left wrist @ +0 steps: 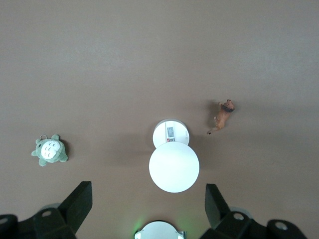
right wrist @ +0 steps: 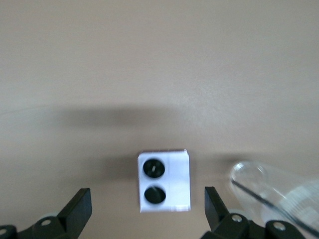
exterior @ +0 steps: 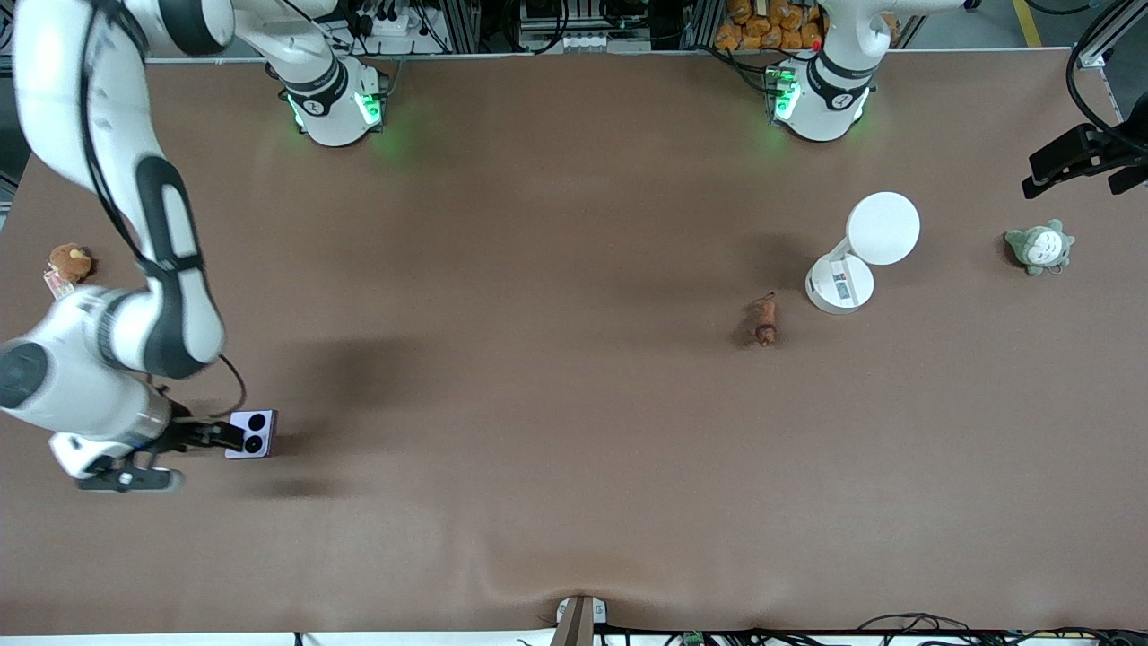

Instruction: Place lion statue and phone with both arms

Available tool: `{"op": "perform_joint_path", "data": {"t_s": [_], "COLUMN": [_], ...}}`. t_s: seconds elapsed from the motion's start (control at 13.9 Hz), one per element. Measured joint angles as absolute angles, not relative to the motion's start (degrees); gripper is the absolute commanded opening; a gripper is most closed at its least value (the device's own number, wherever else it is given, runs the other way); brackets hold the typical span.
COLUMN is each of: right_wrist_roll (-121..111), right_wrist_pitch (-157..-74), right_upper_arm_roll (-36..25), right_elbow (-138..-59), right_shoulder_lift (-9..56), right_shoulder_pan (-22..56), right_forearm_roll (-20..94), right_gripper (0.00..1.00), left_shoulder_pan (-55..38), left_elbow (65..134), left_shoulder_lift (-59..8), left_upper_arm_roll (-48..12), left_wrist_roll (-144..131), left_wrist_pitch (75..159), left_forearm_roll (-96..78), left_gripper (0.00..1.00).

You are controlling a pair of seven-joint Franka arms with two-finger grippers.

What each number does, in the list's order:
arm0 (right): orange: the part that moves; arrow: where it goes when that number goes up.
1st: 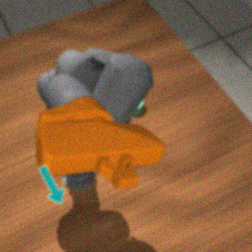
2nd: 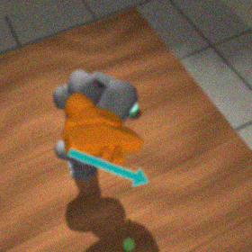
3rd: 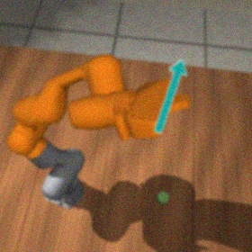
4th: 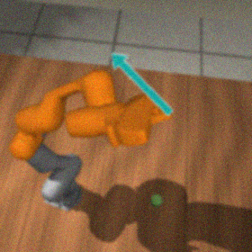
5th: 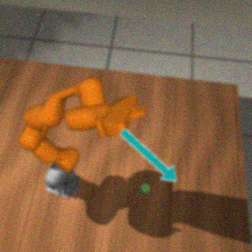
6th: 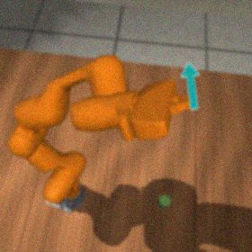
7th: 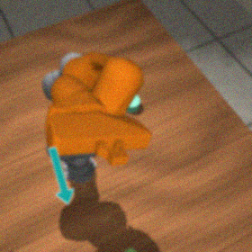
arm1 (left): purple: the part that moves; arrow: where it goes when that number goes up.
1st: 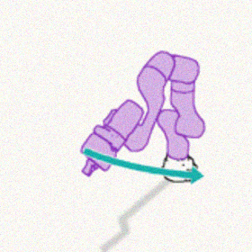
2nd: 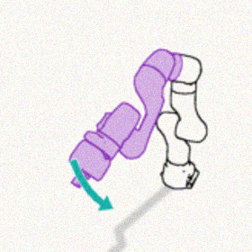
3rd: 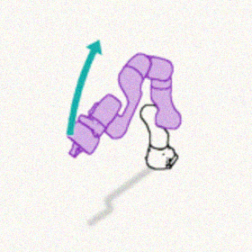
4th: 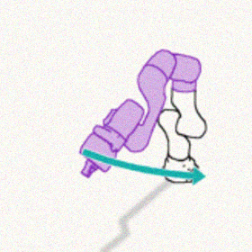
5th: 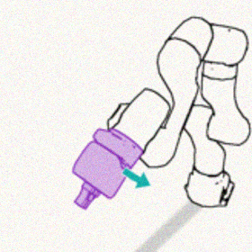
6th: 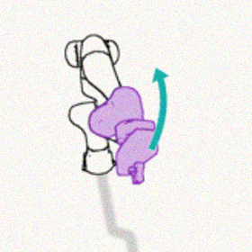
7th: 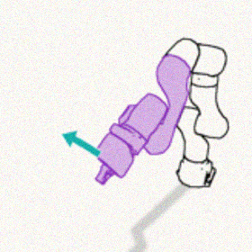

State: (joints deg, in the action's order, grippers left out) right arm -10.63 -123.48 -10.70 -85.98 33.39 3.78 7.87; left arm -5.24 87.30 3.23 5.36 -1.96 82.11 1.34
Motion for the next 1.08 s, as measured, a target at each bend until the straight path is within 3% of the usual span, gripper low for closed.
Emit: {"op": "perform_joint_path", "data": {"t_s": [0.36,0.72,1.08], "right_wrist_roll": [-12.1,-6.7,-4.7], "right_wrist_pitch": [-106.6,-99.0,-89.8], "right_upper_arm_roll": [-10.3,-9.6,-5.9], "right_elbow": [-86.7,-92.2,-94.1], "right_shoulder_lift": [17.3,4.0,-4.3], "right_shoulder_pan": [4.4,8.8,3.0], "right_forearm_roll": [7.2,1.4,0.9], "right_gripper": [1.0,1.0,1.0], "left_shoulder_pan": [-4.4,-4.2,-4.3], "left_elbow": [87.7,87.7,87.7], "left_shoulder_lift": [3.2,2.7,1.9], "left_upper_arm_roll": [5.6,5.7,5.6], "left_wrist_roll": [3.1,3.2,3.2], "left_wrist_pitch": [83.3,83.7,83.8], "left_forearm_roll": [2.4,2.5,2.4], "left_gripper": [1.0,1.0,1.0]}}
